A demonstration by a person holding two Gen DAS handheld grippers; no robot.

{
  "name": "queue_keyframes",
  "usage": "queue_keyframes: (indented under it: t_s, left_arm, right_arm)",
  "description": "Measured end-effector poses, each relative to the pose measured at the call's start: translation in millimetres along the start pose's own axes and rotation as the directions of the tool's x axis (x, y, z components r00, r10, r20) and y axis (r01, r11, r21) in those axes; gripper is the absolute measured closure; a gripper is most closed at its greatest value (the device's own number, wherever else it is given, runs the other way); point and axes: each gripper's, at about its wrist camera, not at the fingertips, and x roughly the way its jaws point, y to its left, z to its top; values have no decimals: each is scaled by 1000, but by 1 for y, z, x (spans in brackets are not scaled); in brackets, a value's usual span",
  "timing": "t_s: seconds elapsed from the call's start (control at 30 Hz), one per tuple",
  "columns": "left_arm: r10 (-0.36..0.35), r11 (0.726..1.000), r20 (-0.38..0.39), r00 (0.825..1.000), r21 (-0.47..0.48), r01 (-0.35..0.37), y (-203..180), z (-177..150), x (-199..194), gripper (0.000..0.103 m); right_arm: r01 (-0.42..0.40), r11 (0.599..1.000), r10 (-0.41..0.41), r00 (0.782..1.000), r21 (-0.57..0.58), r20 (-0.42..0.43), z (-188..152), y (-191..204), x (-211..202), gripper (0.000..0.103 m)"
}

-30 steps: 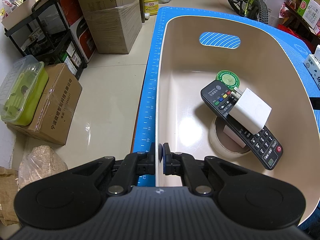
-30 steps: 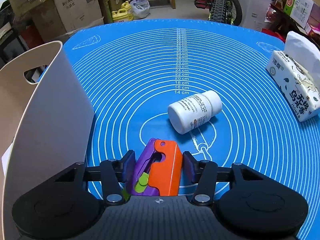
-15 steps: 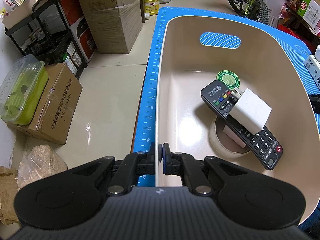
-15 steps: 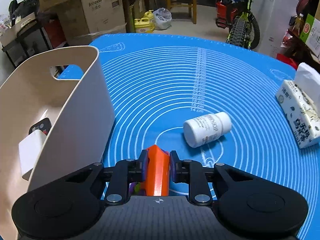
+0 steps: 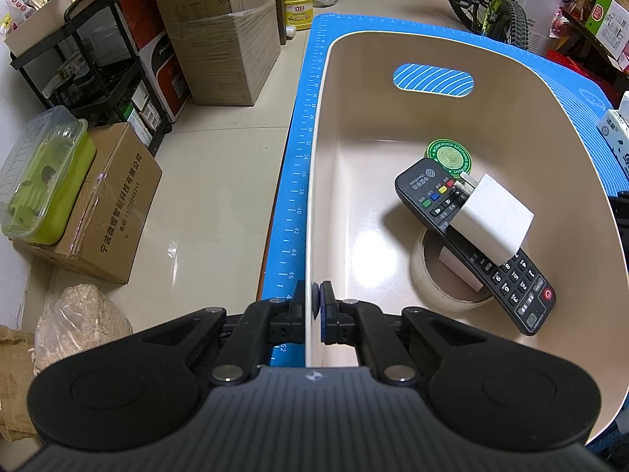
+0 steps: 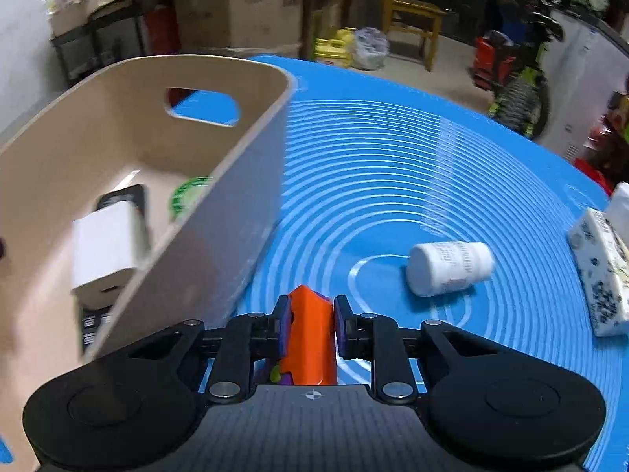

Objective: Organize rigid objects
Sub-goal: 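Lift the orange-purple toy over the bin rim and drop it inside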

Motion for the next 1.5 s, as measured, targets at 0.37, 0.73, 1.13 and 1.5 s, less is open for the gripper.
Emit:
queue_keyframes:
  t_s: [0.37,0.73,1.13,1.5]
  left_arm:
    - [0,1000,0,1000,-1,0,0,0,0,96]
    - [1,1000,-1,1000,1,-1,2,0,-1,96]
    - [-1,1000,-1,1000,-2,1,2,0,-1,96]
    - [-1,1000,-1,1000,-2,1,3,0,-1,96]
  right_arm:
    - [-286,922,318,944,260,-92,-12,-32,2,70]
    - [-236,956,263,953,176,-148,-20,-14,10,71]
    - [-135,986,139,990,101,-31,-6,-18,-39,72]
    - [-58,992,43,989,110,140,24,-47,-103,72]
